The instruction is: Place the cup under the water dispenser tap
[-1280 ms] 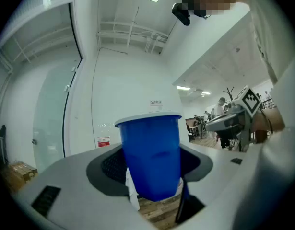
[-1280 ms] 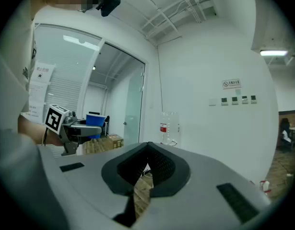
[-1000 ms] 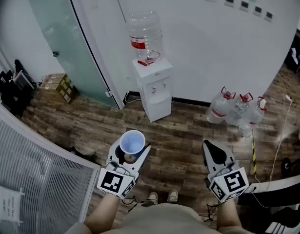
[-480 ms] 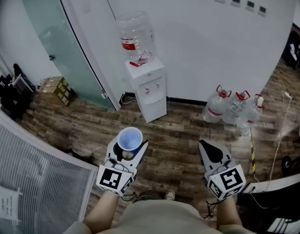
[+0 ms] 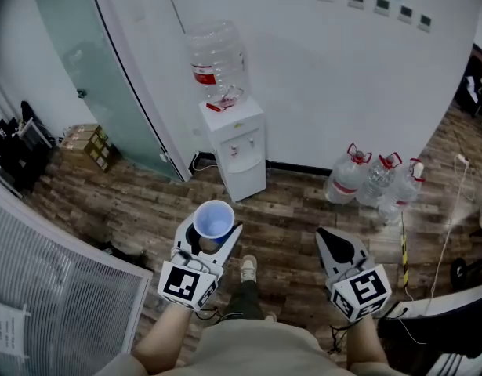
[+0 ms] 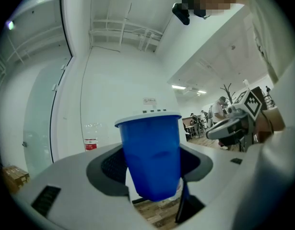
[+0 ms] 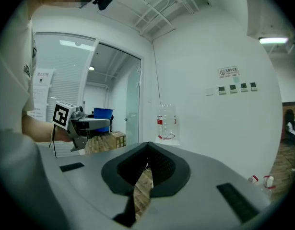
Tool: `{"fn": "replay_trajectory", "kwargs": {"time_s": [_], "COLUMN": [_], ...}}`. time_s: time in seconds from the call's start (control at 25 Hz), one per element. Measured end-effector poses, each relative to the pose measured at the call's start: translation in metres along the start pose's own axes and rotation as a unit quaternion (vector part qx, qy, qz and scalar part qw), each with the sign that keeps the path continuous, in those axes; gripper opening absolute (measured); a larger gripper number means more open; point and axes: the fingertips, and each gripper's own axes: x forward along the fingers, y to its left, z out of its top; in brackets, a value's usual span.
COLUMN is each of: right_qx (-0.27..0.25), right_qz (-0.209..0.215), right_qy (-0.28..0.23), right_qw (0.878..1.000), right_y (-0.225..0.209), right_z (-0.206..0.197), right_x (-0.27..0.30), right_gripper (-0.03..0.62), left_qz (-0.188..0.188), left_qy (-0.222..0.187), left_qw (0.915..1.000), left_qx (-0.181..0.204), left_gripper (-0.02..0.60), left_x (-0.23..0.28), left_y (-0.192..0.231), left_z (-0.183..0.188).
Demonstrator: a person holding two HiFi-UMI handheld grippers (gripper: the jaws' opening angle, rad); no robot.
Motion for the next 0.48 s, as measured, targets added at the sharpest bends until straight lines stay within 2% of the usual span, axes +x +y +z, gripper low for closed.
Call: {"fn": "replay_trajectory", "kwargs": {"time_s": [0.48], "right_qx": [-0.004], "right_qz": [0.011], "right_qy": [0.033], "right_qw": [0.999], "right_y": [-0.052], "right_z": [-0.006], "right_x": [0.092], "right_gripper": [0.006], "left_qz": [-0.007], "left_qy": [0.011], "left_qw": [0.9999], "left_qx": [-0.004], "left_gripper": [0.281], "left_x": [0.085], "left_y": [0.059], "left_z": [-0.042]}}
